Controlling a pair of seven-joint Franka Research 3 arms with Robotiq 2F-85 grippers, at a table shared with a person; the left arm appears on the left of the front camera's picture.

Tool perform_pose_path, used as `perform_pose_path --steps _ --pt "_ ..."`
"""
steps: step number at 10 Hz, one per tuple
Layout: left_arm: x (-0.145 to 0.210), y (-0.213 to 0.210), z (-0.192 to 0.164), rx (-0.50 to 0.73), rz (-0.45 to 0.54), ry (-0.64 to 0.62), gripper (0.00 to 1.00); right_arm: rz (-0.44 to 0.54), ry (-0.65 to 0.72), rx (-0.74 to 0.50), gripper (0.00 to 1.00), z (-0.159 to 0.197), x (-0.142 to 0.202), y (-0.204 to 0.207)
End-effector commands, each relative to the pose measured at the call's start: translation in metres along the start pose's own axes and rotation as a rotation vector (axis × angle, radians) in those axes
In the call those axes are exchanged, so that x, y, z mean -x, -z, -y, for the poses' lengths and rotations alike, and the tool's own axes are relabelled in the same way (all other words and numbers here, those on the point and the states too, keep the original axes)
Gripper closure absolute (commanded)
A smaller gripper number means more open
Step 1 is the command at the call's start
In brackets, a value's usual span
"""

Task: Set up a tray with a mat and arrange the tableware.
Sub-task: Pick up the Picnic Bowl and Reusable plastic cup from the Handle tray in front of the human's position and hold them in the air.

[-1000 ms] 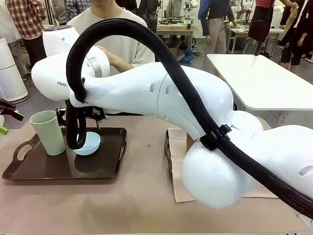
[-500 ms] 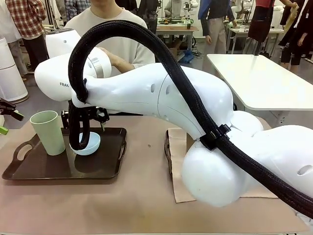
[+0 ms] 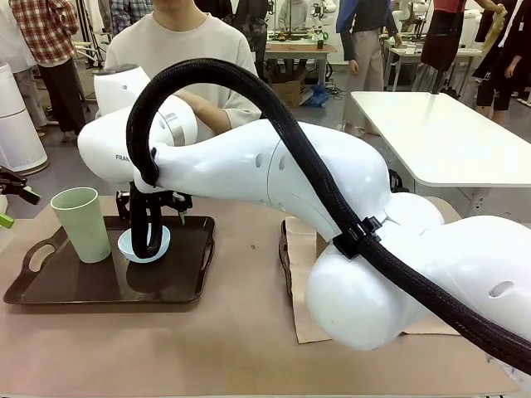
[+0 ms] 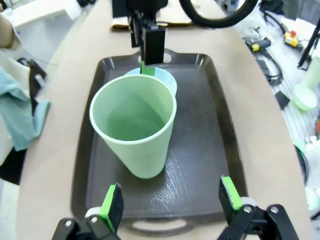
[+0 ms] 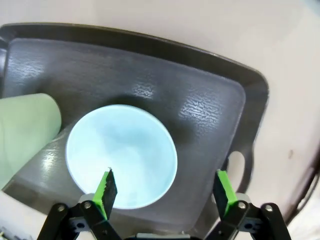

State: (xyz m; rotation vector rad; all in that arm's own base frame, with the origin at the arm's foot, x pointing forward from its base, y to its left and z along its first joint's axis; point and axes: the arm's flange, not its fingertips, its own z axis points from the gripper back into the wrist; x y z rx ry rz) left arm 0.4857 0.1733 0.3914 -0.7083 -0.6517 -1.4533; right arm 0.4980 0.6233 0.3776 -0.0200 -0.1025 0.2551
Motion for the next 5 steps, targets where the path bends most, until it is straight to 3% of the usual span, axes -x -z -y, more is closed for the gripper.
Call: perform_pose_path --steps 1,5 --pt "0.000 0.000 0.000 0.000 0.000 0.000 0.00 0.016 0.024 -0.025 0.01 0.010 0.012 0.008" --pt "0.009 0.031 -0.007 -0.050 0.053 -0.065 0.00 0.017 0.023 -0.045 0.01 0.015 0.012 0.016"
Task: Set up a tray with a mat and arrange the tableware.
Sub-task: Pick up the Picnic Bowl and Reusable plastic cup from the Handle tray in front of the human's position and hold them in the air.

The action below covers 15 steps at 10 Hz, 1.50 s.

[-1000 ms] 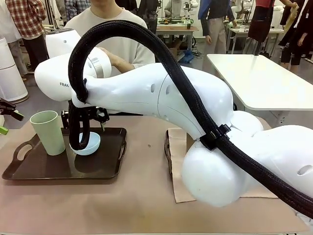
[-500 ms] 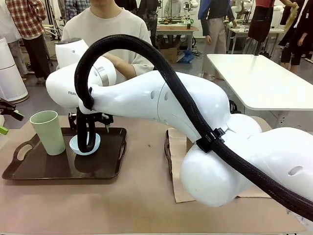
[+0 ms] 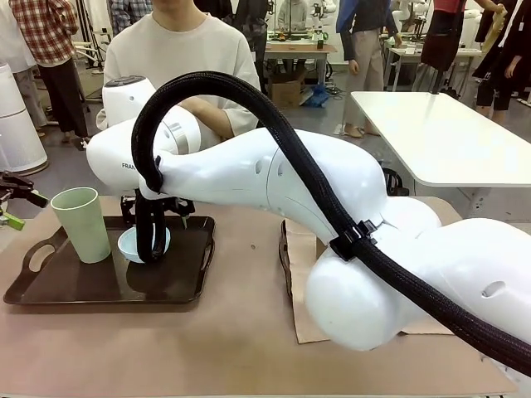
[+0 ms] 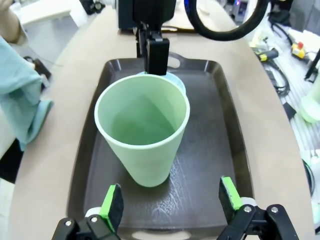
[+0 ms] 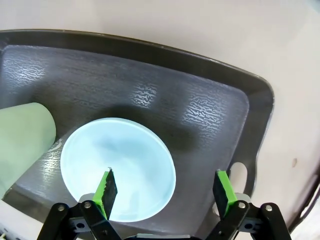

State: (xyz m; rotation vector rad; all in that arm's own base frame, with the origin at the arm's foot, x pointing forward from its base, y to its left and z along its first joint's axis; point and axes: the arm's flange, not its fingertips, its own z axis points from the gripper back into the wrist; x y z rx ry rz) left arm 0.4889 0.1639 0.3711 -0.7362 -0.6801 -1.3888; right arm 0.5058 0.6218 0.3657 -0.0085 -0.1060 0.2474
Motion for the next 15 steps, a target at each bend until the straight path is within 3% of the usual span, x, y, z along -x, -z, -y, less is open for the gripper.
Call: perform_pose_path --steps 1,6,15 --pt "0.002 0.019 -0.004 -0.024 0.016 0.002 0.00 0.010 0.014 -0.043 0.01 0.014 0.017 0.004" --pt "0.010 0.030 -0.012 -0.028 0.038 0.053 0.00 0.009 0.008 -0.063 0.01 0.018 0.017 0.009" --pt "0.023 0.067 -0.045 0.042 0.068 0.012 0.00 -0.001 -0.012 -0.105 0.01 0.025 0.013 0.019"
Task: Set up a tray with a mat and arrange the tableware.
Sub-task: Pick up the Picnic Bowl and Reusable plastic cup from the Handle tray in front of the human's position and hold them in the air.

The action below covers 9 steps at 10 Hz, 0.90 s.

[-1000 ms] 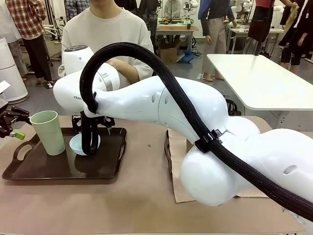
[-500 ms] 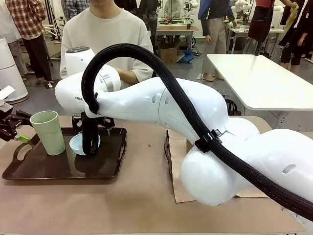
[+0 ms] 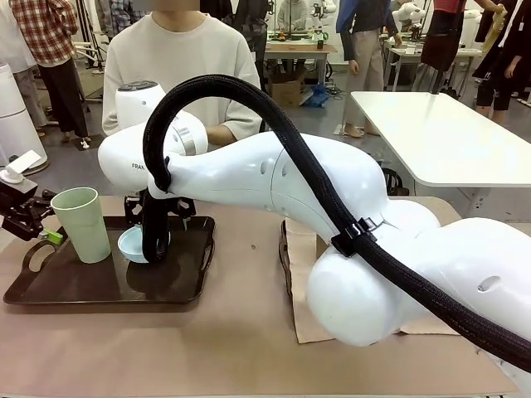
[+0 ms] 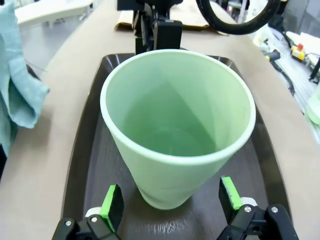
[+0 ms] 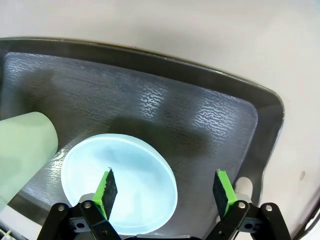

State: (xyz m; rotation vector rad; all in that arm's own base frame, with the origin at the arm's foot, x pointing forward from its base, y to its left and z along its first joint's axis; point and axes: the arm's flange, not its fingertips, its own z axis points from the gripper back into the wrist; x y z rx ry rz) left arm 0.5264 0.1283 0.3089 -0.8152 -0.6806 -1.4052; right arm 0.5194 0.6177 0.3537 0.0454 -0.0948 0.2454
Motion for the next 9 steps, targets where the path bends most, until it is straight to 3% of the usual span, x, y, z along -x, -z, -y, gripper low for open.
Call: perform_pose_path --steps 1,3,4,9 --pt "-0.003 0.004 -0.006 -0.014 0.023 0.003 0.00 0.002 -0.019 -0.056 0.01 0.020 0.024 0.005" --pt "-0.007 0.005 -0.003 -0.005 0.007 -0.051 0.00 -0.005 -0.002 -0.058 0.01 0.023 0.025 0.006" --pt "-0.003 0.005 -0.002 0.005 0.006 0.003 0.00 -0.001 -0.002 -0.016 0.01 0.000 -0.002 0.001" --pt "-0.002 0.017 0.003 -0.008 0.015 0.003 0.00 -0.022 -0.016 -0.013 0.01 -0.002 -0.007 0.013"
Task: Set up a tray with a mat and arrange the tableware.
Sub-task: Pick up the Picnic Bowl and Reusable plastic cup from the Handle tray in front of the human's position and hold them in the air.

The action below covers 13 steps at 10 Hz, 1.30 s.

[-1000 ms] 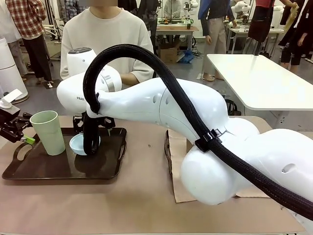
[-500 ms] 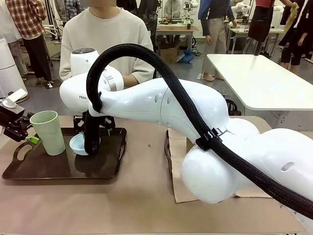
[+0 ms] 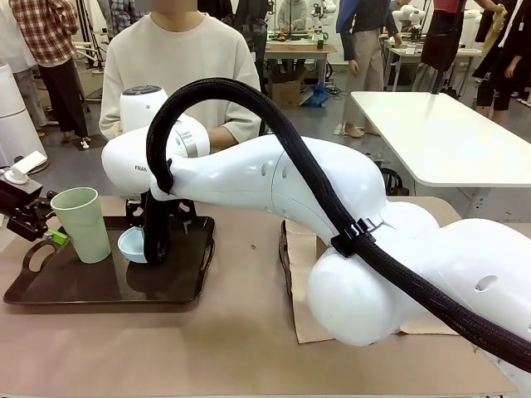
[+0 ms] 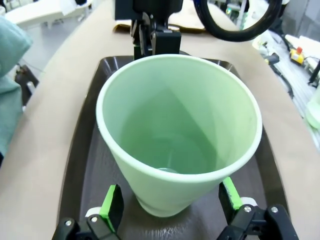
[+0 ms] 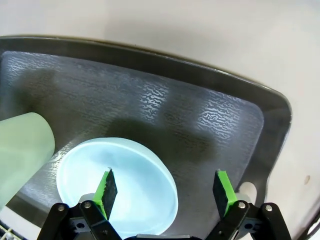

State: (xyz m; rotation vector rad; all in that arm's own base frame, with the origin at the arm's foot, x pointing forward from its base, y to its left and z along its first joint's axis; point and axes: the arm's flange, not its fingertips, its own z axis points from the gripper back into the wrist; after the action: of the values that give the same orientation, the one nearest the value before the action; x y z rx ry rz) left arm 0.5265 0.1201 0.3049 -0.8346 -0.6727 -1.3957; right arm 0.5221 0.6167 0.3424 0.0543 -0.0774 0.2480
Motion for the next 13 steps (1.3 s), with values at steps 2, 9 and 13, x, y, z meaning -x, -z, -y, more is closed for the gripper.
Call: perform_pose_path --steps 2,9,13 --pt "-0.001 0.018 0.004 -0.013 0.042 0.035 0.00 -0.009 -0.010 -0.003 0.01 -0.003 -0.003 0.003" --pt "0.002 0.035 0.001 -0.012 0.071 0.052 0.59 0.011 -0.050 0.000 0.59 -0.004 0.000 0.005" --pt "0.000 0.031 0.001 -0.027 0.067 0.049 1.00 0.021 -0.051 0.008 1.00 -0.007 0.002 0.003"
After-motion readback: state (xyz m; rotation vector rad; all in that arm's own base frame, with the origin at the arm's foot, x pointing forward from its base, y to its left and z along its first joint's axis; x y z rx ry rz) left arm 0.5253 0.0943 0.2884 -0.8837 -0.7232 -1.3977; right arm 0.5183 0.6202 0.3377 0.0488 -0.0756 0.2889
